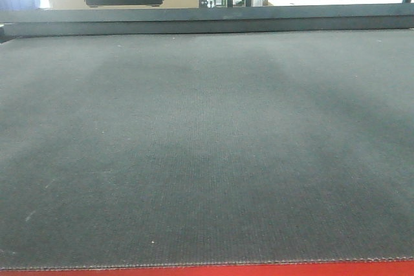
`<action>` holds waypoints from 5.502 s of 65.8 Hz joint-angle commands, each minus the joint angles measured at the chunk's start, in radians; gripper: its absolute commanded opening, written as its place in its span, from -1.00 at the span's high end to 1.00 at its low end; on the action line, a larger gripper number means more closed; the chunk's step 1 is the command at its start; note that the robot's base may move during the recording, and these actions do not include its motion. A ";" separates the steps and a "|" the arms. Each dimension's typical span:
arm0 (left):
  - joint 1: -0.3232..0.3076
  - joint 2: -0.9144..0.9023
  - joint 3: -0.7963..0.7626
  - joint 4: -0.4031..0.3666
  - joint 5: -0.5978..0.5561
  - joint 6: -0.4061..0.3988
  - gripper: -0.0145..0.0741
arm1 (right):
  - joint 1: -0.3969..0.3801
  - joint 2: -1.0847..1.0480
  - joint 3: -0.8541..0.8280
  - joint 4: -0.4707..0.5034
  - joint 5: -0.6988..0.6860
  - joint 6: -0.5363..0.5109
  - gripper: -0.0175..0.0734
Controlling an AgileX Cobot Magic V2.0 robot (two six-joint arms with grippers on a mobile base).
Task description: Fetch blue bin and place on conveyor start
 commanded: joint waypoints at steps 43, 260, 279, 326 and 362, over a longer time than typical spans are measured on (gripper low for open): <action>-0.020 -0.010 -0.011 -0.084 -0.109 0.015 0.92 | 0.020 -0.006 -0.014 0.087 -0.076 -0.022 0.95; 0.264 -0.919 1.198 -0.022 -0.421 0.014 0.92 | -0.264 -0.662 1.062 -0.116 -0.421 0.024 0.97; 0.264 -1.198 1.253 -0.020 -0.450 0.014 0.92 | -0.264 -0.999 1.214 -0.116 -0.525 0.024 0.97; 0.264 -1.254 1.253 -0.020 -0.459 0.014 0.92 | -0.264 -1.082 1.215 -0.116 -0.525 0.024 0.97; 0.431 -1.384 1.390 -0.235 -0.524 0.284 0.92 | -0.264 -1.082 1.215 -0.116 -0.525 0.024 0.97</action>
